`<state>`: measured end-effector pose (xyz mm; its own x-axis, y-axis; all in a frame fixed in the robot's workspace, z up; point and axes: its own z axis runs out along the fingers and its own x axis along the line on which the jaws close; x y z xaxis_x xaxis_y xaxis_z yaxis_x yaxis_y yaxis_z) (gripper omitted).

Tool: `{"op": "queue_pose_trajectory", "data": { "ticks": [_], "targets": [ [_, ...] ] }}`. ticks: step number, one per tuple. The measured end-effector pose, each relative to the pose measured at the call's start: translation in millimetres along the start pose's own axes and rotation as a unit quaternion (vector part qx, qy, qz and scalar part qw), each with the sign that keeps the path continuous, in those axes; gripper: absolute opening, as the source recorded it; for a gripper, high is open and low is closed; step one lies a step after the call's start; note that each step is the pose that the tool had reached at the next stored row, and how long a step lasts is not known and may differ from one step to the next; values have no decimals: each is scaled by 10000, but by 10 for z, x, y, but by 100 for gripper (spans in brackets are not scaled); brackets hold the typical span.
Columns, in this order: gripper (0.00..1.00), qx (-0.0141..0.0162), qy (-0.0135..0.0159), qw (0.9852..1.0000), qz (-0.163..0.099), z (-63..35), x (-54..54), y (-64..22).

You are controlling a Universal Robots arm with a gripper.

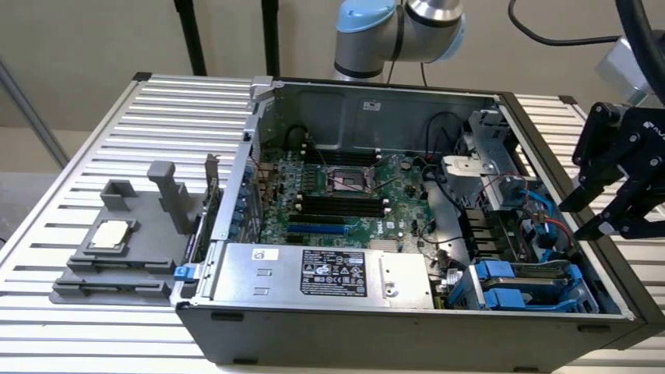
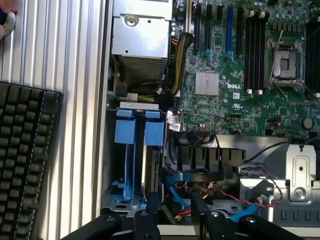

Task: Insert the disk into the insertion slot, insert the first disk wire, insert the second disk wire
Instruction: 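Insert the second disk wire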

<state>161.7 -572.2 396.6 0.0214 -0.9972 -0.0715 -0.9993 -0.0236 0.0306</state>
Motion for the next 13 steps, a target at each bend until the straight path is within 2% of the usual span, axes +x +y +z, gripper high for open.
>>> {"op": "queue_pose_trajectory", "data": {
  "ticks": [13],
  "targets": [
    [40, -1, 4, 10000, -11, 235, 17, -37]
  ]
}}
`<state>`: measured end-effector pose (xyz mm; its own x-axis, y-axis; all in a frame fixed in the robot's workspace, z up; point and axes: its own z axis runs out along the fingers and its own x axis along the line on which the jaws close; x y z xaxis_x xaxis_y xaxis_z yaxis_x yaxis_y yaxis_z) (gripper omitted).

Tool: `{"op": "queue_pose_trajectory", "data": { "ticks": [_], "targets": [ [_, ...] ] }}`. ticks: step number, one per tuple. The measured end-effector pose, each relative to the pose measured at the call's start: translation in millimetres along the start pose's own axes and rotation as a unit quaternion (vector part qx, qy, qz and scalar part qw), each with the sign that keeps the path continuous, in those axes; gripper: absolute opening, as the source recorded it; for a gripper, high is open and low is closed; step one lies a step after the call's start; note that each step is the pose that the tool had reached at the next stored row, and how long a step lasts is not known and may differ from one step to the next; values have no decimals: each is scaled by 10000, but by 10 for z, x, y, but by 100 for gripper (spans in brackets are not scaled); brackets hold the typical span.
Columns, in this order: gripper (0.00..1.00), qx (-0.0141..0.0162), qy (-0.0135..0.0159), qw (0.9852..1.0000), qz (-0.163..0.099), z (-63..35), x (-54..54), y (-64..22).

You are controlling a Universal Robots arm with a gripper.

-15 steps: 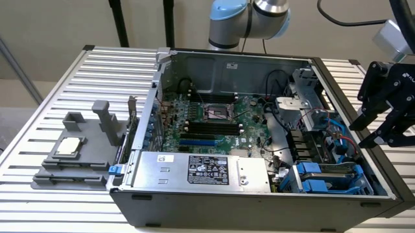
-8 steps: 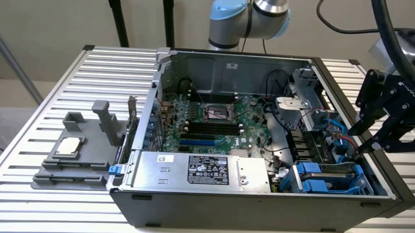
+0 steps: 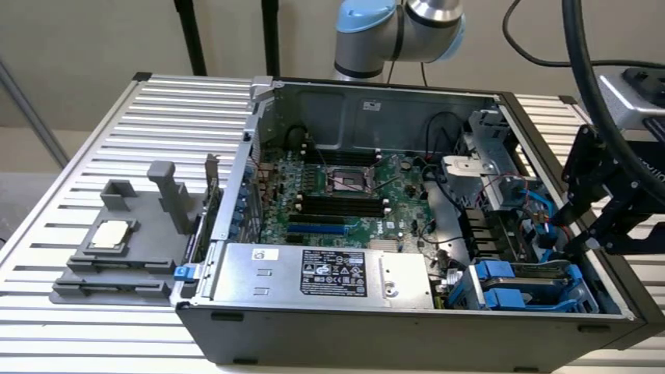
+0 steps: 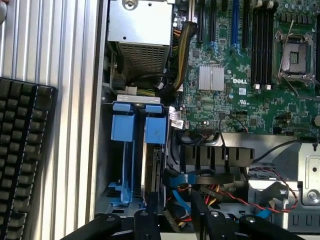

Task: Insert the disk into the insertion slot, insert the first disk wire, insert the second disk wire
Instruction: 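Insert the second disk wire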

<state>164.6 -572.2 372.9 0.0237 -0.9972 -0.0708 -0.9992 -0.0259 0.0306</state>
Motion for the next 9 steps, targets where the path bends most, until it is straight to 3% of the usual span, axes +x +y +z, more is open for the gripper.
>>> {"op": "queue_pose_trajectory", "data": {
  "ticks": [5, 9],
  "targets": [
    [40, -1, 1, 10000, -15, 90, 6, 4],
    [40, 15, 2, 10000, -27, 167, -3, 74]
  ]
}}
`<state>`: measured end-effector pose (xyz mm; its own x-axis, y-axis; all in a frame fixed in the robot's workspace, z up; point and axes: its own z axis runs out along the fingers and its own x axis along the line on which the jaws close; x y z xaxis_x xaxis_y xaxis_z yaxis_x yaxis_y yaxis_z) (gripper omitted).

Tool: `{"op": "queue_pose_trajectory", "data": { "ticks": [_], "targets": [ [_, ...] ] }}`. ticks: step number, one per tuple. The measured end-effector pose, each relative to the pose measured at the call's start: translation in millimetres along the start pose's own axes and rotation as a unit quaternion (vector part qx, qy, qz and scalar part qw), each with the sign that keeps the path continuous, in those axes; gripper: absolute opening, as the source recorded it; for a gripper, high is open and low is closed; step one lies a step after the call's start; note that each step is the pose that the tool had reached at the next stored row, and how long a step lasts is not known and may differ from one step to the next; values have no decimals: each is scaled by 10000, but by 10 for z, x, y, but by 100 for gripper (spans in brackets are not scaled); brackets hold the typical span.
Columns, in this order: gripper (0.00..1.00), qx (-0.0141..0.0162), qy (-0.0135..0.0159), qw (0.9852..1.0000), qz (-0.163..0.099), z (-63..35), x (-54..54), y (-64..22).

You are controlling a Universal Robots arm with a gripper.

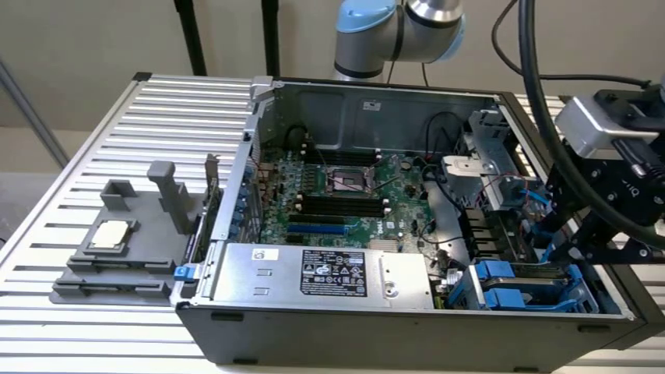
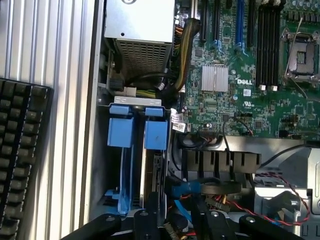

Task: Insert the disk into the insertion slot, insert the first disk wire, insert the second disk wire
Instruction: 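Insert the second disk wire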

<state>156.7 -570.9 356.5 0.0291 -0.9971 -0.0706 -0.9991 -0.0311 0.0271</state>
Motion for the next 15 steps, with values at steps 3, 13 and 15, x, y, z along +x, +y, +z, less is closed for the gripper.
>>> {"op": "queue_pose_trajectory", "data": {
  "ticks": [3, 13, 15],
  "targets": [
    [47, 10, 1, 10000, -8, 32, -35, 18],
    [54, 9, 1, 10000, -28, -10, 40, 60],
    [54, 9, -1, 10000, -29, -18, 83, 60]
  ]
}}
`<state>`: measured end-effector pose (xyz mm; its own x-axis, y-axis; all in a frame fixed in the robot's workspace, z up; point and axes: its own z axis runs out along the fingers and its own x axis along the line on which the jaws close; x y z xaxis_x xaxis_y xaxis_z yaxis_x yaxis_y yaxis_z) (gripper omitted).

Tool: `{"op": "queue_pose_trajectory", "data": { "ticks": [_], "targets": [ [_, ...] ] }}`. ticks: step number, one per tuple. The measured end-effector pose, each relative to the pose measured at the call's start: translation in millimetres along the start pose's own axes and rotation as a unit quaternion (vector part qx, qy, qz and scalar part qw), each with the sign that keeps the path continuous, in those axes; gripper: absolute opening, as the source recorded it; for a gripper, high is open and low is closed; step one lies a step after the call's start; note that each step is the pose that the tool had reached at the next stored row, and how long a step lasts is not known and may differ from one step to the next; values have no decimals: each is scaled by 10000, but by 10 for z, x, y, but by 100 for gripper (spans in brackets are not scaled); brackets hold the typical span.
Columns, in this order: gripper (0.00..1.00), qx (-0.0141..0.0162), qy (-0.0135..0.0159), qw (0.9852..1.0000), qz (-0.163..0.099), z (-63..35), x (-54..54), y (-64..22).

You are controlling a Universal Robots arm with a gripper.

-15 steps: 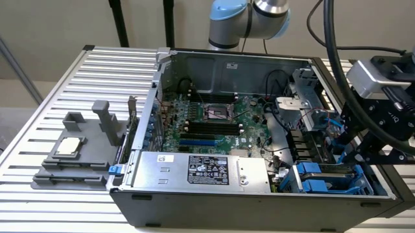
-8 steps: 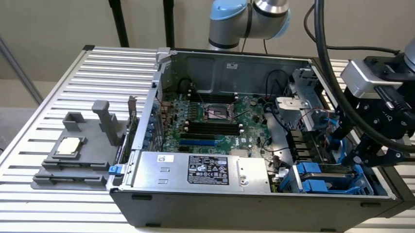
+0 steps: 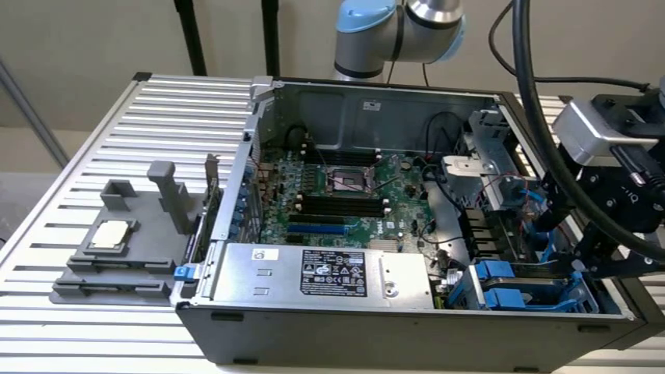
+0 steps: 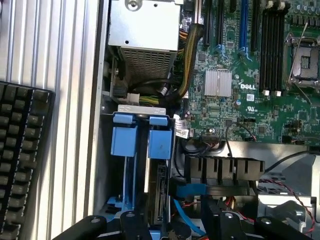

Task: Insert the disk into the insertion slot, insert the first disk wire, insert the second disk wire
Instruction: 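Insert the second disk wire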

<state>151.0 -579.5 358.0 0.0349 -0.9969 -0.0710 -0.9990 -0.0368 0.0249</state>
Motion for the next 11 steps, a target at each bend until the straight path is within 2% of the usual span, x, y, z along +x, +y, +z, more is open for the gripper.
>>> {"op": "queue_pose_trajectory", "data": {
  "ticks": [3, 6, 9, 11],
  "targets": [
    [54, -13, -11, 10000, 2, -6, 82, 2],
    [54, -41, -38, 10000, 3, -12, 156, -19],
    [54, -59, -71, 10000, 3, -16, 210, -58],
    [54, -64, -105, 9999, 2, -15, 231, -83]
  ]
}}
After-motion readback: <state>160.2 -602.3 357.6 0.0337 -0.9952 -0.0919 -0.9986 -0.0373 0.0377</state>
